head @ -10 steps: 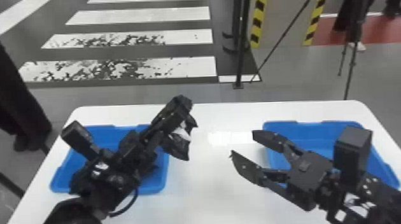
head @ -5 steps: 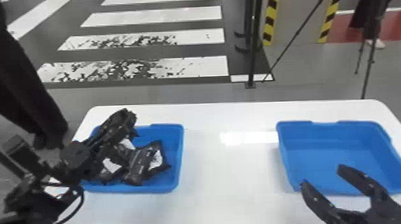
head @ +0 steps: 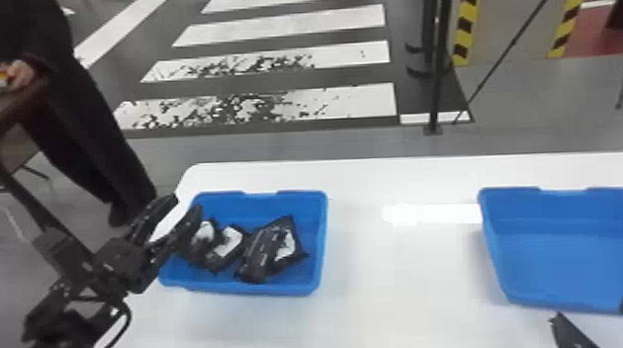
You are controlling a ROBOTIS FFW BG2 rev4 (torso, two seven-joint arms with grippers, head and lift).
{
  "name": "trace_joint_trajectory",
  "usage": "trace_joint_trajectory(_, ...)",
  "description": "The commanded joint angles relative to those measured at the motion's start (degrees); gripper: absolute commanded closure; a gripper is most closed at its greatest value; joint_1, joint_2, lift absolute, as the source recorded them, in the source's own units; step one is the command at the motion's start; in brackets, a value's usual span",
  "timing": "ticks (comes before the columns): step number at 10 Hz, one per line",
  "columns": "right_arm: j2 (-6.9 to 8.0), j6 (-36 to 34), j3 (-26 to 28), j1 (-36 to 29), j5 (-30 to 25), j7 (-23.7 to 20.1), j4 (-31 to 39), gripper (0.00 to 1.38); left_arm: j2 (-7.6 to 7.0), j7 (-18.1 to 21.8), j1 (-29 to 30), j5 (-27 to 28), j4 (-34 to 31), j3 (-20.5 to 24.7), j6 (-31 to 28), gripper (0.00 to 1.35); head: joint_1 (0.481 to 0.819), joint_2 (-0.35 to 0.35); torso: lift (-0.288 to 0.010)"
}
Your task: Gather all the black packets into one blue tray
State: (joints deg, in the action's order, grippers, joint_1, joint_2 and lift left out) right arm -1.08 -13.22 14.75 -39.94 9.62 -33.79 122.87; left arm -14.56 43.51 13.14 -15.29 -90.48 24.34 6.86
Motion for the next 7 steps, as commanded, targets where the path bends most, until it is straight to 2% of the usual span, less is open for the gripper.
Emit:
trace_joint_trajectory(1,0.99,0.3,1.9,-2.0,1.1,0.8,0.5,0.14,0.77,0.0,4.0,-3.3,0.3,-0.1,5.7,0.16,0.695,0.206,-0.11)
trace_joint_trajectory(2,1.13,2.7,3.8,-3.8,1.3,1.8,0.7,0.14,1.91,-0.1,7.9,-8.4,-0.7,-0.7,8.6,0.23,0.695,0.204,-0.11)
trace_joint_trajectory(3,1.13,6.6,4.7,-5.5,1.3,2.7,0.5,0.14,3.93,-1.8,14.1,-11.8,-5.8,-0.6,9.5,0.25,0.695,0.181,-0.11)
trace_joint_trajectory(4,1.13,11.0,5.6,-7.2,1.5,4.1,0.5,0.14,6.48,-4.8,22.0,-11.8,-14.6,0.1,9.2,0.25,0.695,0.168,-0.11)
trace_joint_trajectory(5,1.13,16.0,6.5,-9.0,1.6,5.8,0.4,0.14,8.32,-7.7,28.9,-12.1,-21.2,0.1,9.3,0.26,0.695,0.146,-0.11)
trace_joint_trajectory(7,1.13,27.6,8.8,-11.2,1.5,8.8,-2.3,0.14,11.4,-11.4,38.2,-12.4,-28.7,0.6,10.6,0.26,0.695,0.082,-0.11)
